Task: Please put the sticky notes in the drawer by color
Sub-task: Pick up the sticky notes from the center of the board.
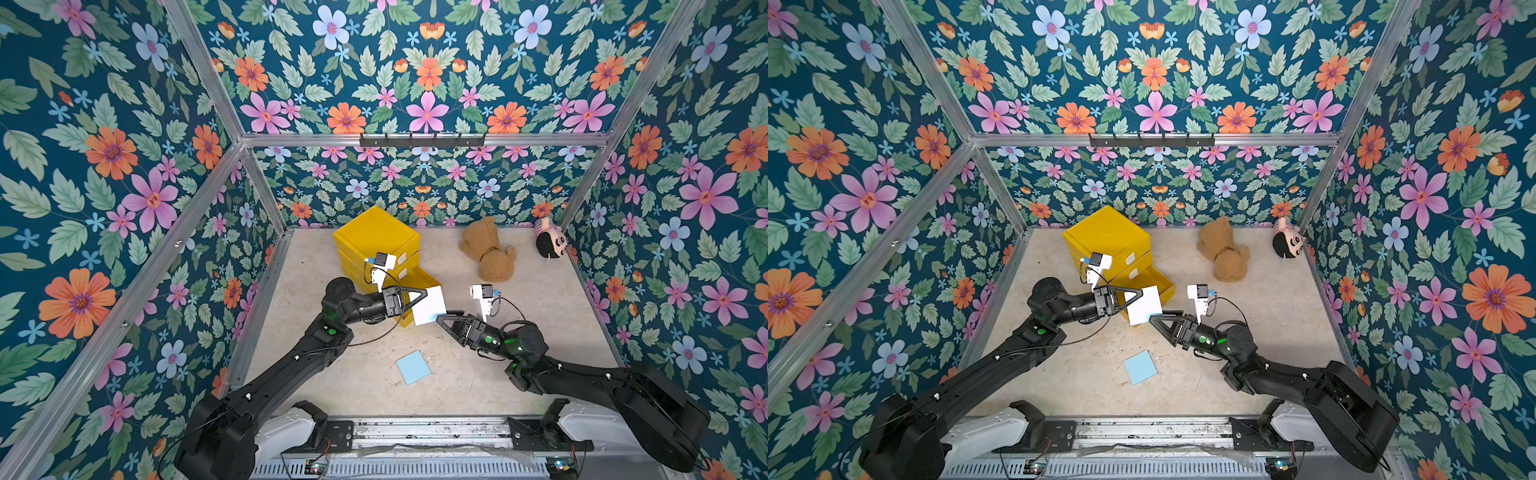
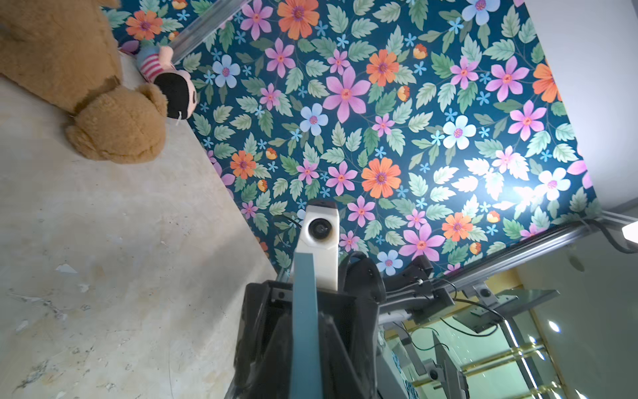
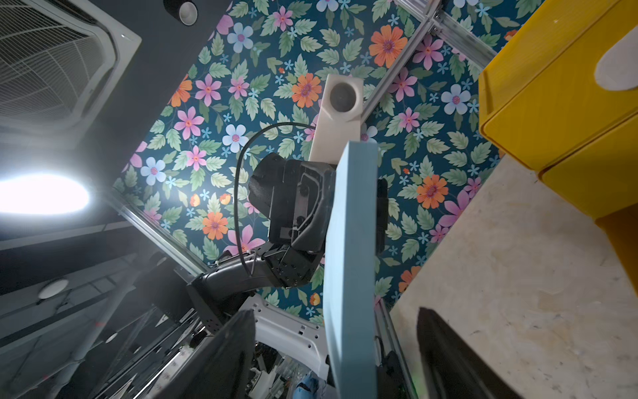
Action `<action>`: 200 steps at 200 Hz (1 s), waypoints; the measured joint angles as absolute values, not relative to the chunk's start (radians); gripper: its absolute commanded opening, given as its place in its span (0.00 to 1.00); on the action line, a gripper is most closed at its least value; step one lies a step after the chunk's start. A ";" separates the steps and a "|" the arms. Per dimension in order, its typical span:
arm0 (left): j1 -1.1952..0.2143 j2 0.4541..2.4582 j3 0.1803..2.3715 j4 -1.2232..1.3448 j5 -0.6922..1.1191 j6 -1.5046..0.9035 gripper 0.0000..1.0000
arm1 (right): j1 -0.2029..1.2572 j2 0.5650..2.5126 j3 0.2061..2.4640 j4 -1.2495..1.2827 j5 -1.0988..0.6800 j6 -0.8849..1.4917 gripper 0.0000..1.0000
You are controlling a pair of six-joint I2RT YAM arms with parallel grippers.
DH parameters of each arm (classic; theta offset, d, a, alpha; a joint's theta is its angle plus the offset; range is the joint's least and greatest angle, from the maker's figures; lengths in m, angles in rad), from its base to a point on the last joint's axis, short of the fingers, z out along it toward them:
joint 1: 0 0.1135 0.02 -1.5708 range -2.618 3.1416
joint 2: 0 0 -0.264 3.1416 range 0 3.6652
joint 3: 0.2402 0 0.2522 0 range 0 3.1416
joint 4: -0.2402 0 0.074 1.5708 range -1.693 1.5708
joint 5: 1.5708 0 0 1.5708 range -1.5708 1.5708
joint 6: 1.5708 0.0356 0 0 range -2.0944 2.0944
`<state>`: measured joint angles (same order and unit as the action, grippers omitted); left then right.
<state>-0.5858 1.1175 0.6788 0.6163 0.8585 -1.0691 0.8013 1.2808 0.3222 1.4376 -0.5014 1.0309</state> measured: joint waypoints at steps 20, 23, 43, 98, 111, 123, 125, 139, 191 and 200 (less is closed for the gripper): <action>-0.591 1.119 0.677 0.626 0.862 -1.071 0.00 | 0.800 1.326 0.332 1.520 -0.523 1.083 0.58; -0.591 1.119 0.677 0.628 0.862 -1.071 0.00 | 0.800 1.330 0.333 1.528 -0.523 1.084 0.56; -0.591 1.119 0.673 0.632 0.861 -1.071 0.00 | 0.800 1.346 0.335 1.566 -0.523 1.111 0.40; -0.592 1.114 0.672 0.627 0.860 -1.064 0.02 | 0.800 1.342 0.334 1.535 -0.515 1.129 0.02; -0.592 1.113 0.673 0.620 0.855 -1.057 0.24 | 0.801 1.332 0.334 1.517 -0.509 1.120 0.00; -0.593 1.106 0.674 0.602 0.845 -1.039 0.52 | 0.802 1.319 0.334 1.491 -0.499 1.116 0.00; -0.593 1.104 0.674 0.598 0.842 -1.037 0.57 | 0.802 1.315 0.334 1.487 -0.495 1.114 0.00; -0.589 1.082 0.674 0.559 0.816 -1.013 0.84 | 0.798 1.292 0.330 1.449 -0.468 1.105 0.00; -0.576 0.880 0.717 0.212 0.453 -0.790 1.00 | 0.756 1.188 0.382 1.061 -0.301 1.049 0.00; -0.576 0.842 0.703 0.157 0.370 -0.753 1.00 | 0.753 1.185 0.419 0.967 -0.268 1.030 0.00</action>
